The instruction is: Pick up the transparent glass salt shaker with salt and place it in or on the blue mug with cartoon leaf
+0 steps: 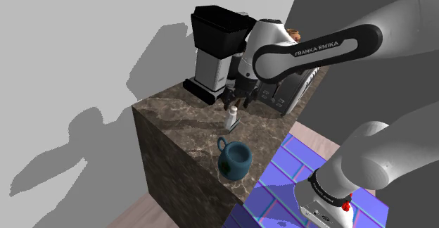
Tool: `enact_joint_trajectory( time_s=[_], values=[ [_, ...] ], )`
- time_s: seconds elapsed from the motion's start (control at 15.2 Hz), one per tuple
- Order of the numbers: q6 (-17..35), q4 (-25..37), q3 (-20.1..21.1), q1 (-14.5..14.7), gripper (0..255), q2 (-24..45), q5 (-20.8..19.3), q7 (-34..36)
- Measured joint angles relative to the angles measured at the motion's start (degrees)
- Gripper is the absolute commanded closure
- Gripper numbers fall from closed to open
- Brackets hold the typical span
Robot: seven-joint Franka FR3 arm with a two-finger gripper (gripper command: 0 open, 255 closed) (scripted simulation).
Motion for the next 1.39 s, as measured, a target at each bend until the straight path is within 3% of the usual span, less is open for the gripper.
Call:
enact_joint_trajectory(
  time_s=[0.2, 0.66, 0.73, 1.39],
  values=[
    [2.8, -0.9, 0.3, 0.0, 0, 1.9, 0.0, 0.0],
    [3.5, -1.1, 0.4, 0.1, 0, 2.4, 0.1, 0.1],
    [3.5, -1.1, 0.4, 0.1, 255, 2.4, 0.1, 0.1],
    [3.6, -1.1, 0.4, 0.1, 255, 2.4, 0.1, 0.1]
  ],
)
